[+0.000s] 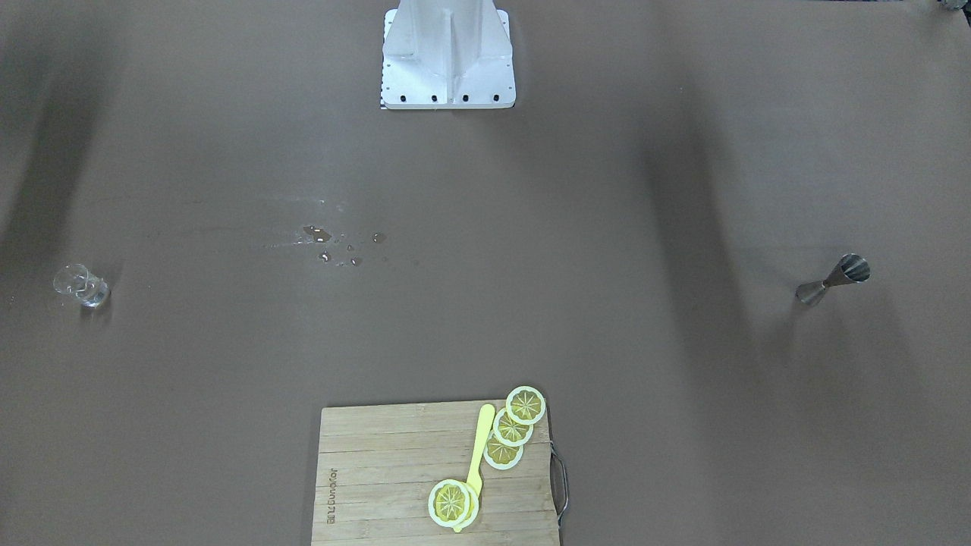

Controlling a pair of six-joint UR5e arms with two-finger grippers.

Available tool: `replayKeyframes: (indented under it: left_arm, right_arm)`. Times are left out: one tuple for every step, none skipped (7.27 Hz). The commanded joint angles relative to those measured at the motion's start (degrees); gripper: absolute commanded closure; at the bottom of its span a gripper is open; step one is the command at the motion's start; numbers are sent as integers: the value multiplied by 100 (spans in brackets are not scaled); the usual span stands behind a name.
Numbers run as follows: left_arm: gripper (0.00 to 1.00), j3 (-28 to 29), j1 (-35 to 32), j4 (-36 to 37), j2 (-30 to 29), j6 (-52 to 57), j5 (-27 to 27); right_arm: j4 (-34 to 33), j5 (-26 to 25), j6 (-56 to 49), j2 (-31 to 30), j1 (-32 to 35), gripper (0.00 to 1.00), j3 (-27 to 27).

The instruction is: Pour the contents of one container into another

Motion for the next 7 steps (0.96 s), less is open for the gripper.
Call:
replayKeyframes:
  left_arm:
    - [2,-17,4,0,-1,-7,-3]
    - [2,-26,-5,0,-1,-7,-3]
    - [2,-9,4,0,-18,-7,6]
    - [2,-17,4,0,-27,-7,6]
    - [2,-17,4,-9,-88,-7,-3]
    - [2,-9,4,0,-185,-15,6]
    - [2,9,4,0,-185,-15,-3]
  right_arm:
    - [0,0,0,-7,0,0,1]
    - [0,0,0,-7,0,0,1]
    - [0,0,0,-7,0,0,1]
    - [0,9,0,2,0,0,9]
    - [0,0,0,2,0,0,1]
    - [-9,0,-9,-7,0,0,-34]
    - [0,-9,0,2,0,0,-26]
